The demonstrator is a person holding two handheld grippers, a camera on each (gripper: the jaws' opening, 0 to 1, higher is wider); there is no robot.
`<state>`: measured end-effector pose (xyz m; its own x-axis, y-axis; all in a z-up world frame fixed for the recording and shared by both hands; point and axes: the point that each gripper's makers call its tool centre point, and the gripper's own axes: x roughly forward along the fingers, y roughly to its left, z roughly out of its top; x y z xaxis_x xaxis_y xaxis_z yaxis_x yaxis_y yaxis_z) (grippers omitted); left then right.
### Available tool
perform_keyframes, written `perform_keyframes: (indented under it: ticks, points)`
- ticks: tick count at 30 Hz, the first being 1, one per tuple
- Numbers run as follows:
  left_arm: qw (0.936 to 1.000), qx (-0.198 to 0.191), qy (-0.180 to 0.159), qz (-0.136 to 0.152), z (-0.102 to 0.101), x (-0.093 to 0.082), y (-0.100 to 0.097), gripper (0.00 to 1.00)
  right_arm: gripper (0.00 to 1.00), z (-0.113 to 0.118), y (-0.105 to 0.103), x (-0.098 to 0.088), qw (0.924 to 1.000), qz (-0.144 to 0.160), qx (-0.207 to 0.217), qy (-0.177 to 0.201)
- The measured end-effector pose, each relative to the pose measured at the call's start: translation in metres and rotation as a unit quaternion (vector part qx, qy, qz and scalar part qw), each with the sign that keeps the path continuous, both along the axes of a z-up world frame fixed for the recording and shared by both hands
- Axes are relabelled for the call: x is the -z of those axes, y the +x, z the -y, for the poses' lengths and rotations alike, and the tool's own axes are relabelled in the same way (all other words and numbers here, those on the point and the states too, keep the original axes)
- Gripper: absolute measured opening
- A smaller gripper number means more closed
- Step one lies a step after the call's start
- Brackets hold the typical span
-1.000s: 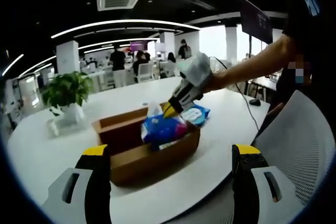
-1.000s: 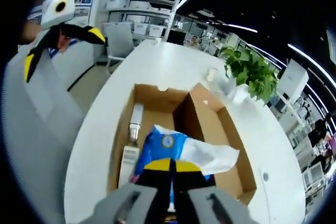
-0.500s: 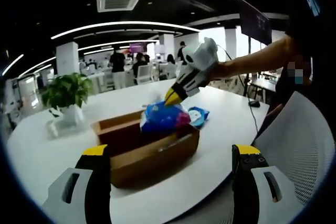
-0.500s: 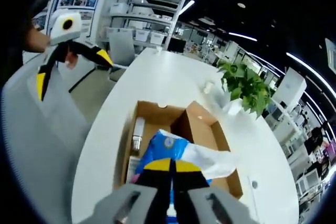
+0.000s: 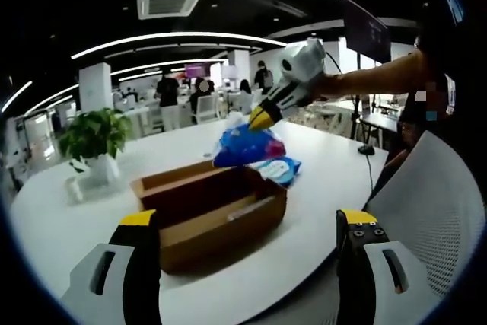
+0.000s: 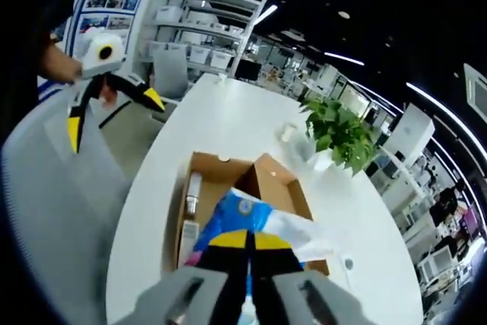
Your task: Operate the shoe box by opening the lid, removing the specified soft item, and placing it in the target area until the item is outside and the box remains undamaged.
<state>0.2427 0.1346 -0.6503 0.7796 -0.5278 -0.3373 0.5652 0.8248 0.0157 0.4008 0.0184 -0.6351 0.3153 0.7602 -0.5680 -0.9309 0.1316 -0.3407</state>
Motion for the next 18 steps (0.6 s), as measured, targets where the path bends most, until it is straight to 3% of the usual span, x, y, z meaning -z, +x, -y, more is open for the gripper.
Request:
perform_keyframes:
  ticks: [18]
  points:
    - [1.0000,0.010,0.001,-0.002,0.010,-0.004,-0.002,1.00,0.00,0.068,0.015,-0.016,0.9985,0.019,0.050,-0.002]
